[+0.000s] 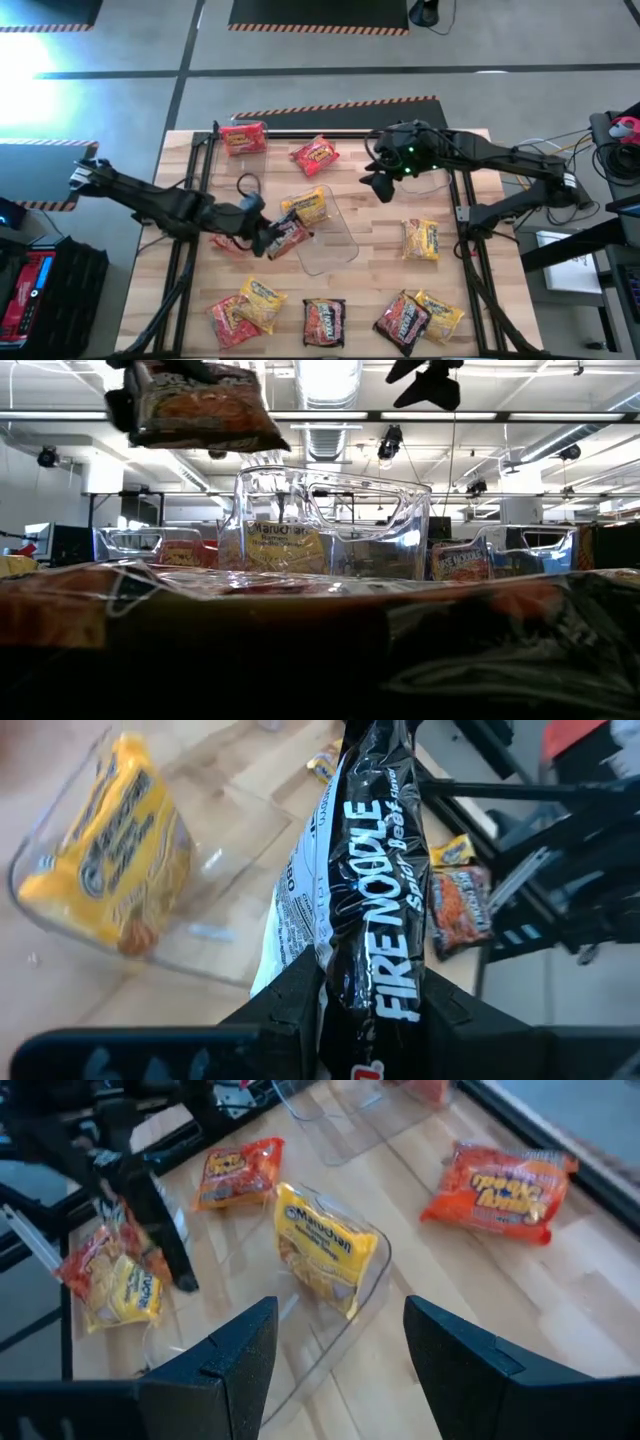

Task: Sort Maruchan noodles
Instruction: Put the top left black noodle pack into the top right transparent bin

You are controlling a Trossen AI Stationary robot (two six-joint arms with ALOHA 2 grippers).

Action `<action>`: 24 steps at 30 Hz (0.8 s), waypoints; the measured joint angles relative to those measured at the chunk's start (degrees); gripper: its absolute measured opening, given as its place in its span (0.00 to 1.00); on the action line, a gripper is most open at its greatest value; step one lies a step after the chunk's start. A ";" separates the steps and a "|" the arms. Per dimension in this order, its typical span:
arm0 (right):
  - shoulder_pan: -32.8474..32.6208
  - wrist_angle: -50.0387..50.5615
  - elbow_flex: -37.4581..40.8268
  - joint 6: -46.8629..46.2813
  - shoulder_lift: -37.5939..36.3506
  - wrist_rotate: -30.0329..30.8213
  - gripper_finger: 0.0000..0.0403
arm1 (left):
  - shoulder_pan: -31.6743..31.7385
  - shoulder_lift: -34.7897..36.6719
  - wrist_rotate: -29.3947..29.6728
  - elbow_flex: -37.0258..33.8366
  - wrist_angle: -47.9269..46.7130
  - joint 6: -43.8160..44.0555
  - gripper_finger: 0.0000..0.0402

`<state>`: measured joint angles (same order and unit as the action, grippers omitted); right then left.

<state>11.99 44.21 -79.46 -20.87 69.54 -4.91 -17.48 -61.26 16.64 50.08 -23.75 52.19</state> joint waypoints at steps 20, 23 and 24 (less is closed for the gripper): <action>0.02 -0.33 -5.50 -14.39 7.04 -1.53 0.51 | 10.24 -9.33 -8.73 6.21 3.47 -16.41 0.19; 0.02 0.10 -6.46 -16.14 9.01 -1.53 0.51 | 13.26 -9.80 -13.16 6.21 7.07 -18.85 0.19; 0.02 0.16 -6.78 -16.78 9.62 -1.61 0.51 | 13.91 -10.14 -14.75 6.21 8.07 -19.70 0.19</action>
<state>12.01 44.37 -86.24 -37.65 79.16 -6.52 -3.57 -71.39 1.89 56.29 -15.68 32.49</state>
